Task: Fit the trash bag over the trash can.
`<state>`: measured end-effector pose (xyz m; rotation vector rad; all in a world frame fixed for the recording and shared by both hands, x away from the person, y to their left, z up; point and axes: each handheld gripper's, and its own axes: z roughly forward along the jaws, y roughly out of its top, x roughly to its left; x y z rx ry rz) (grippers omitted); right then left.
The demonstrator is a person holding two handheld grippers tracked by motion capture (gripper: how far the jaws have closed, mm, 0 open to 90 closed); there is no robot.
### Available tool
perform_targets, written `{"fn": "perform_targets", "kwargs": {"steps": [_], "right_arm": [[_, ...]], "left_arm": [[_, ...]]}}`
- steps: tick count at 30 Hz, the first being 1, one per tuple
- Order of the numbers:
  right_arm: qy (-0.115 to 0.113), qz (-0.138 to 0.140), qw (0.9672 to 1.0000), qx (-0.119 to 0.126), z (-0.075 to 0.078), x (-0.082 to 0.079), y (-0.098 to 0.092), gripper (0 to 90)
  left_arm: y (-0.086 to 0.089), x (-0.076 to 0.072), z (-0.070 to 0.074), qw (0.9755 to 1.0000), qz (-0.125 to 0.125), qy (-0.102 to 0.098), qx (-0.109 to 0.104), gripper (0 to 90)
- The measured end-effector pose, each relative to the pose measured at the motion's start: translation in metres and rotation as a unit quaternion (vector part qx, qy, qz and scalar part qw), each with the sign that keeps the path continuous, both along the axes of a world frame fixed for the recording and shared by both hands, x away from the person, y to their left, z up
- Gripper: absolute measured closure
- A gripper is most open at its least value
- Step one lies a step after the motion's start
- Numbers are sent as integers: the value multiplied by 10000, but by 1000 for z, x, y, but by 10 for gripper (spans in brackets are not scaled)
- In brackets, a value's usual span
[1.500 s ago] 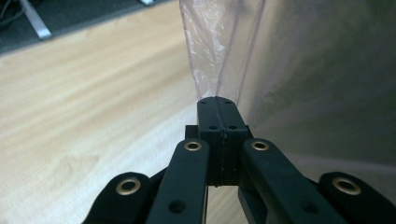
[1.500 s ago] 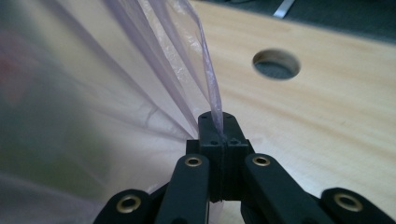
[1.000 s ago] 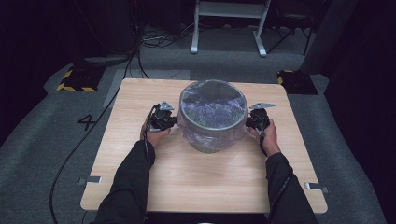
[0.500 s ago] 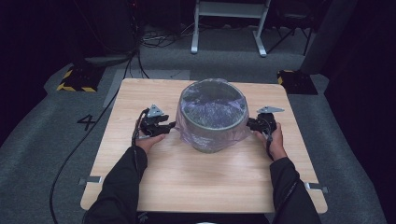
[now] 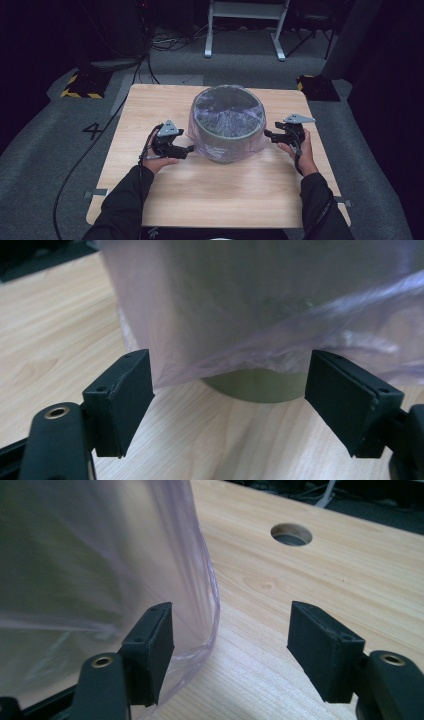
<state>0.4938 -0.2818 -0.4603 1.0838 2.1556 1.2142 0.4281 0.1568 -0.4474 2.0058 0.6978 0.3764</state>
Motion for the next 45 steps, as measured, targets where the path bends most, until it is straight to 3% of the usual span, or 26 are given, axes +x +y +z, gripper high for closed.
{"fn": "perform_targets", "kwargs": {"steps": [4,5,6,11,13,14,18,19,20,21,22,23,24,25,29,33,36,38,39,40,41,42,44,45], "right_arm": [[-187,401,9990,24,9,-17,4,316],[-234,548,9982,-17,12,-25,6,307],[-234,548,9982,-17,12,-25,6,307],[-359,854,9957,-76,18,-46,8,280],[-445,983,9941,-109,20,-52,10,268],[-474,1191,9916,-166,20,-60,18,260],[-510,1362,9891,-216,18,-65,31,288],[-515,1392,9887,-233,18,-65,35,310],[-483,1527,9868,-255,15,-66,41,515],[-478,1625,9852,-277,12,-66,44,589],[-478,1625,9852,-277,12,-66,44,589],[-434,1675,9842,-376,7,-66,48,755],[-434,1675,9842,-376,7,-66,48,755],[-383,1742,9831,-416,2,-66,52,871],[-273,1802,9821,-482,-4,-64,53,900],[-120,1736,9836,-468,-10,-63,49,900],[-39,1658,9852,-432,-14,-64,42,900],[6,1602,9864,-369,-15,-65,36,900],[20,1610,9863,-348,-15,-66,34,900],[45,1655,9857,-328,-14,-67,30,892],[32,1664,9856,-292,-12,-70,25,774],[32,1664,9856,-292,-12,-70,25,774],[4,1618,9866,-205,-7,-72,20,629],[-30,1547,9879,-57,1,-73,14,530]], "left_arm": [[-13,-9,0,9996,-160,-143,165,211],[-16,-10,1,9995,-163,-185,186,259],[-17,-11,1,9995,-163,-200,184,259],[-26,-11,2,9987,-163,-340,352,562],[-28,-10,2,9982,-222,-367,425,627],[-29,-9,1,9980,-263,-372,449,692],[-32,-7,-1,9978,-320,-343,464,798],[-32,-7,-2,9978,-345,-338,449,827],[-32,-6,-2,9978,-378,-321,447,876],[-32,-6,-4,9976,-435,-297,456,888],[-32,-6,-4,9976,-435,-297,456,893],[-32,-5,-4,9975,-463,-282,459,895],[-32,-6,-5,9973,-500,-259,476,895],[-33,-6,-6,9971,-514,-253,509,896],[-32,-6,-12,9963,-550,-178,640,897],[-29,-7,-19,9952,-561,-48,796,896],[-24,-13,-24,9954,-574,-30,771,851],[-23,-18,-25,9950,-525,-46,849,655],[-21,-21,-26,9952,-443,7,870,655],[-19,-23,-27,9954,-433,68,851,581],[-17,-25,-27,9955,-402,130,847,427],[-15,-26,-28,9954,-356,196,870,427],[-10,-30,-29,9954,-431,484,712,273],[-8,-31,-30,9948,-498,617,638,143]]}}
